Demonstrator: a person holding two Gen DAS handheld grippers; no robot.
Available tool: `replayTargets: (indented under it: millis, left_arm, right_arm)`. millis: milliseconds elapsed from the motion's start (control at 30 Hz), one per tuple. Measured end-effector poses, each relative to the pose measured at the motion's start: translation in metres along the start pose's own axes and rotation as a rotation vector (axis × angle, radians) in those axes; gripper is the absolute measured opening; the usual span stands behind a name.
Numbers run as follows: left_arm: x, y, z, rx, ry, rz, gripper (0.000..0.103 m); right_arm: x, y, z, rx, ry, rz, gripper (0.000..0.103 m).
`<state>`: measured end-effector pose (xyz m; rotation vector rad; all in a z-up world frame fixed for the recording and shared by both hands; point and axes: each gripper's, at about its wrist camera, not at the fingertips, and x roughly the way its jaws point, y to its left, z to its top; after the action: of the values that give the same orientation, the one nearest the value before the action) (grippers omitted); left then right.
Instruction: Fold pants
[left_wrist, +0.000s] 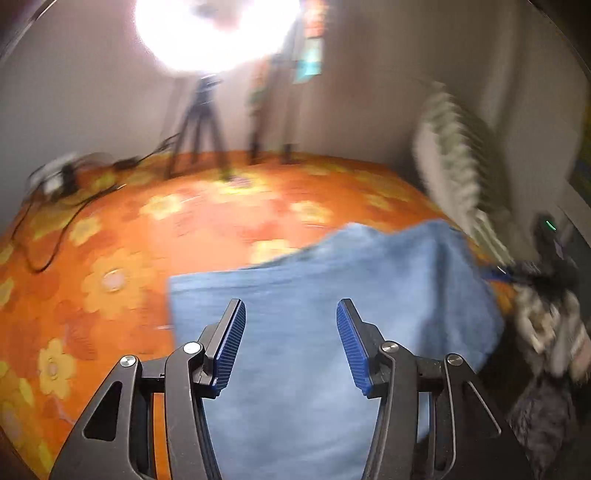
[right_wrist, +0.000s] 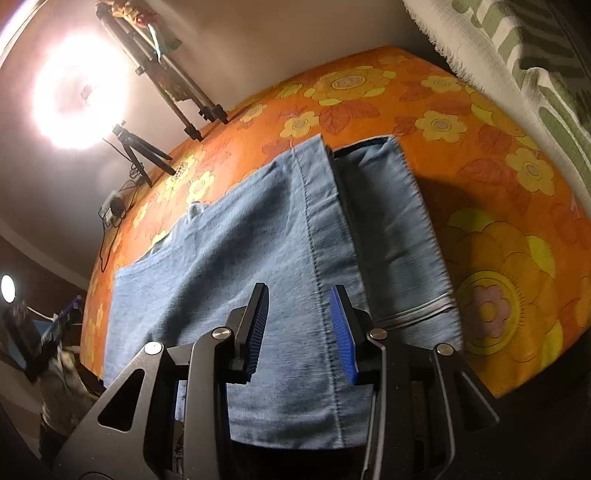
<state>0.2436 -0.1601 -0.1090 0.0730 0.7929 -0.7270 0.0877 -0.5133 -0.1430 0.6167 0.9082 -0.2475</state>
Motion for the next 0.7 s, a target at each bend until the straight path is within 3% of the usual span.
replayTargets:
  millis: [133, 267, 600, 667, 700]
  left_arm:
    - [0.026, 0.038, 0.002, -0.121, 0.037, 0.051, 0.051]
    - [0.044, 0.062, -0.005, -0.225, 0.073, 0.045, 0.051]
    - [0.064, 0.064, -0.011, -0.223, 0.074, 0.067, 0.051]
    - [0.064, 0.064, -0.012, -0.225, 0.059, 0.079, 0.041]
    - [0.064, 0.065, -0.012, -0.229, 0.055, 0.087, 0.022]
  right_arm:
    - [0.008, 0.012, -0.003, -0.052, -0.002, -0.050, 0.036]
    - [0.010, 0.016, -0.004, -0.079, -0.008, -0.073, 0.036]
    - [0.016, 0.015, -0.005, -0.081, 0.009, -0.079, 0.036]
    - [0.017, 0.016, -0.005, -0.083, 0.009, -0.084, 0.036]
    - [0.017, 0.016, -0.005, -0.083, 0.008, -0.085, 0.037]
